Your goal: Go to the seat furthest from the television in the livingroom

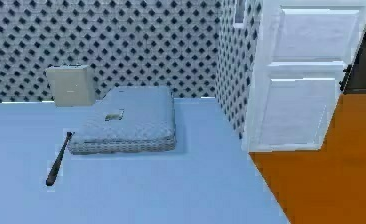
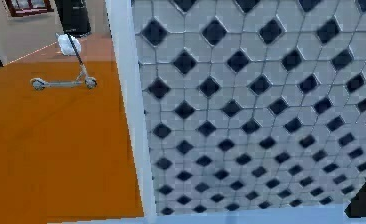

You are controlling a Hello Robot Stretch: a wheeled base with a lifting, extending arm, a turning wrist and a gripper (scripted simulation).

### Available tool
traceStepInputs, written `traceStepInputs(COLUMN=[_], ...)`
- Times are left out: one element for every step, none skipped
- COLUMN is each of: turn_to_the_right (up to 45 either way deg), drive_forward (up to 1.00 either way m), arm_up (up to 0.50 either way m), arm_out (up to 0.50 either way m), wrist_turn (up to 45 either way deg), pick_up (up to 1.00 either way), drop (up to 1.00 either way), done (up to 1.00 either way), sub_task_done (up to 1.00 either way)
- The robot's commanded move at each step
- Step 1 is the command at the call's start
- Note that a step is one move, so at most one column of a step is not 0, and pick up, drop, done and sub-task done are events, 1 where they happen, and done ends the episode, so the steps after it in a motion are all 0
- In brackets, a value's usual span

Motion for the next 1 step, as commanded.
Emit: traceStepInputs(turn_to_the_right=[30.0], drive_forward=[0.0], arm_up=[0.0], arm_out=[0.0], wrist_turn=[0.0], pick_up=[0.0], drop=[0.0], done=[0.0], sub_task_done=[0.0])
